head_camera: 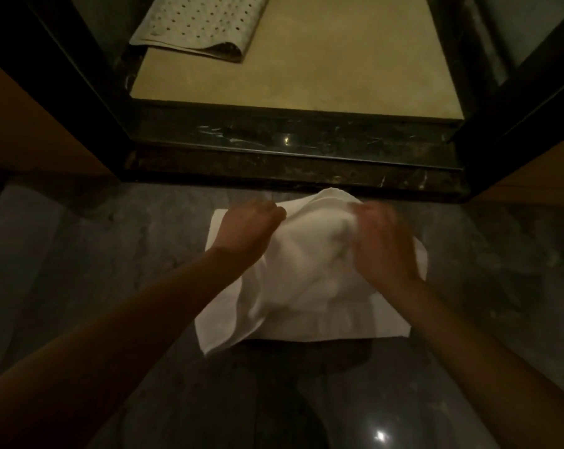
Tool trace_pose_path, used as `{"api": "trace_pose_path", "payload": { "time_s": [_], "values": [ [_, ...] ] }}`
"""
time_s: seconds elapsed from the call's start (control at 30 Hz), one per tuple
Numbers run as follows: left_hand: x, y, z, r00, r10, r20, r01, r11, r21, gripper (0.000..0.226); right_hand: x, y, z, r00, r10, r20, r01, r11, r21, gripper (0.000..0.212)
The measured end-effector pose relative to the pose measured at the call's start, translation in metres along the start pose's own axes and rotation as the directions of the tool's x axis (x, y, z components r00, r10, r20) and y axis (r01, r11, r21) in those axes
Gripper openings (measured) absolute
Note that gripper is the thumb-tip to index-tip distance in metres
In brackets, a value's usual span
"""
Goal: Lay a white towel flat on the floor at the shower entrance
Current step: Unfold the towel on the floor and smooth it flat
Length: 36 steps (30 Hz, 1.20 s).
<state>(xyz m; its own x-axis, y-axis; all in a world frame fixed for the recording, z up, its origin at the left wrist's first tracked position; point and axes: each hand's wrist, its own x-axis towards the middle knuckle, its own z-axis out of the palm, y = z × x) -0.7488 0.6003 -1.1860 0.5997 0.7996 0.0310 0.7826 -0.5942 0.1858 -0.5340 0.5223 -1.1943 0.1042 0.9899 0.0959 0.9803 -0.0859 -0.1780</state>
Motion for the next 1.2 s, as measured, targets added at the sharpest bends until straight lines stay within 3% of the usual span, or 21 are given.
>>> {"api": "trace_pose_path", "payload": {
  "time_s": [0.1, 0.2, 0.3, 0.4, 0.5, 0.6, 0.7, 0.87, 1.1, 1.2],
  "values": [
    [-0.025, 0.0, -0.014, 0.999, 0.036, -0.034, -0.038, 0.998, -0.051, 0.021, -0.005, -0.04, 0.009, 0.905, -0.405, 0.131, 0.404, 0.914, 0.036, 0.071],
    [-0.055, -0.003, -0.022, 0.998, -0.059, -0.001, 0.059, 0.997, -0.059, 0.025, -0.006, -0.067, 0.021, 0.777, -0.583, 0.236, 0.598, 0.802, 0.012, 0.098],
    [-0.09, -0.004, -0.02, 0.967, -0.252, 0.029, 0.254, 0.956, -0.146, 0.038, -0.002, -0.088, 0.031, 0.724, -0.638, 0.261, 0.655, 0.755, 0.031, 0.083],
    [-0.124, 0.001, -0.005, 0.903, -0.328, 0.278, 0.373, 0.919, -0.129, 0.066, 0.005, -0.097, 0.031, 0.725, -0.641, 0.252, 0.649, 0.758, 0.061, 0.057],
    [-0.141, 0.004, 0.009, 0.833, -0.282, 0.476, 0.307, 0.951, 0.027, 0.091, 0.01, -0.102, 0.033, 0.667, -0.683, 0.297, 0.699, 0.712, 0.067, 0.065],
    [-0.135, 0.002, 0.009, 0.845, -0.228, 0.484, 0.207, 0.974, 0.096, 0.081, 0.017, -0.11, 0.035, 0.588, -0.723, 0.364, 0.775, 0.632, 0.003, 0.05],
    [-0.125, -0.003, -0.001, 0.892, -0.231, 0.389, 0.205, 0.973, 0.108, 0.051, 0.028, -0.112, 0.027, 0.686, -0.648, 0.33, 0.701, 0.71, -0.066, 0.034],
    [-0.105, -0.035, -0.03, 0.91, -0.379, 0.171, 0.383, 0.924, 0.008, 0.035, 0.057, -0.107, 0.005, 0.882, -0.436, 0.176, 0.451, 0.891, -0.048, 0.029],
    [-0.037, -0.084, -0.038, 0.931, -0.365, 0.025, 0.364, 0.93, 0.048, 0.026, 0.096, -0.102, 0.0, 0.98, -0.195, 0.043, 0.2, 0.964, -0.175, 0.02],
    [-0.021, -0.085, -0.026, 0.957, -0.285, 0.054, 0.277, 0.953, 0.121, 0.026, 0.098, -0.1, 0.008, 0.986, -0.131, 0.106, 0.149, 0.973, -0.175, 0.023]
  ]
}}
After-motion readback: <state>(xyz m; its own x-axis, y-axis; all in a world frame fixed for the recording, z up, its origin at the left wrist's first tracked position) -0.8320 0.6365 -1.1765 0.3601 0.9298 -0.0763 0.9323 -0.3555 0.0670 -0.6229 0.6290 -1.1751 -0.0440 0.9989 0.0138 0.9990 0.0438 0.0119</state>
